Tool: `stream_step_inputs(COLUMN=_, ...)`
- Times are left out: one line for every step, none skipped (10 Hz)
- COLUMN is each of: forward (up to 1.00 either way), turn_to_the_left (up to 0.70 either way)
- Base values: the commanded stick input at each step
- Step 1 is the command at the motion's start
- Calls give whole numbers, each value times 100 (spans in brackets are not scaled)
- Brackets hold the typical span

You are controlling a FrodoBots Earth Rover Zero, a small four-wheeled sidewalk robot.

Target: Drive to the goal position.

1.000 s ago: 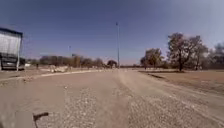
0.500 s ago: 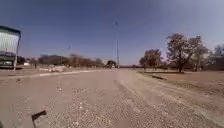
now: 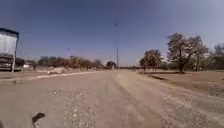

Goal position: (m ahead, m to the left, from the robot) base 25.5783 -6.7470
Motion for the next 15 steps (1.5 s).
stream_step_inputs(forward=50, turn_to_the_left=0)
stream_step_inputs(forward=50, turn_to_the_left=0)
stream_step_inputs(forward=50, turn_to_the_left=0)
stream_step_inputs(forward=50, turn_to_the_left=0)
stream_step_inputs(forward=50, turn_to_the_left=0)
stream_step_inputs(forward=50, turn_to_the_left=0)
stream_step_inputs(forward=50, turn_to_the_left=0)
stream_step_inputs(forward=50, turn_to_the_left=0)
stream_step_inputs(forward=50, turn_to_the_left=0)
stream_step_inputs(forward=50, turn_to_the_left=0)
stream_step_inputs(forward=50, turn_to_the_left=0)
stream_step_inputs(forward=50, turn_to_the_left=0)
stream_step_inputs(forward=50, turn_to_the_left=0)
stream_step_inputs(forward=50, turn_to_the_left=0)
stream_step_inputs(forward=50, turn_to_the_left=0)
